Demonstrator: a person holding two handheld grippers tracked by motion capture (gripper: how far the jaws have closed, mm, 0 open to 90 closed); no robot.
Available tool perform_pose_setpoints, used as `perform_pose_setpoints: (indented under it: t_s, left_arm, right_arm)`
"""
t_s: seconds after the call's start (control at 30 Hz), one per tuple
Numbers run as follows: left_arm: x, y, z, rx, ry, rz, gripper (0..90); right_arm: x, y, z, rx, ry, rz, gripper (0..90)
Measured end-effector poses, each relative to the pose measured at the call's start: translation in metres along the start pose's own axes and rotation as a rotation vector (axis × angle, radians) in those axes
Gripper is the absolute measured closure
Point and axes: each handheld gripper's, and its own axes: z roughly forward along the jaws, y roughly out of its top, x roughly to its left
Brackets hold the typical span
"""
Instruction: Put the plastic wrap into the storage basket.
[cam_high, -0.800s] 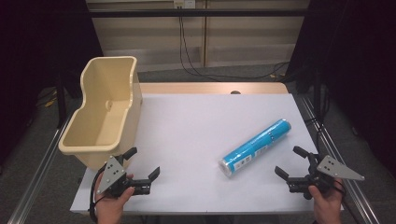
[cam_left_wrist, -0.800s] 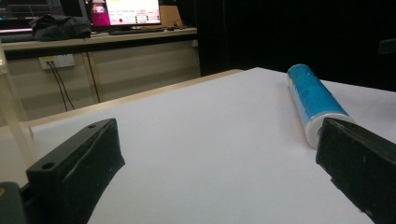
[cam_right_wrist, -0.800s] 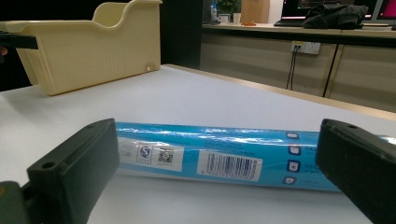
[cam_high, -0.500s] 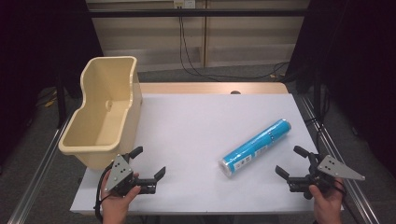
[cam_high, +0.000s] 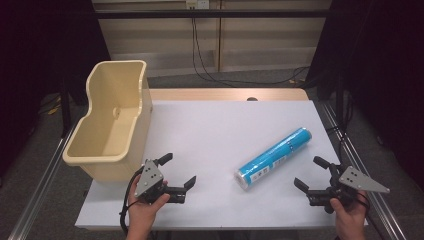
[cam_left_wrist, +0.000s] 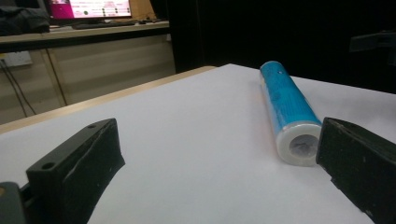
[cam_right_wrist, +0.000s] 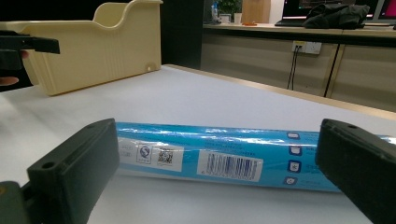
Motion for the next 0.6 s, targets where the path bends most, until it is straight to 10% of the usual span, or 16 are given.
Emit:
perform_pose_setpoints:
  t_s: [0.6]
  left_arm:
    - [-0.023, 0.009, 0.052, 0.007, -0.088, -0.023, 0.0]
  right_arm:
    - [0.0, 0.0, -0.001, -0.003, 0.0, -0.004, 0.0]
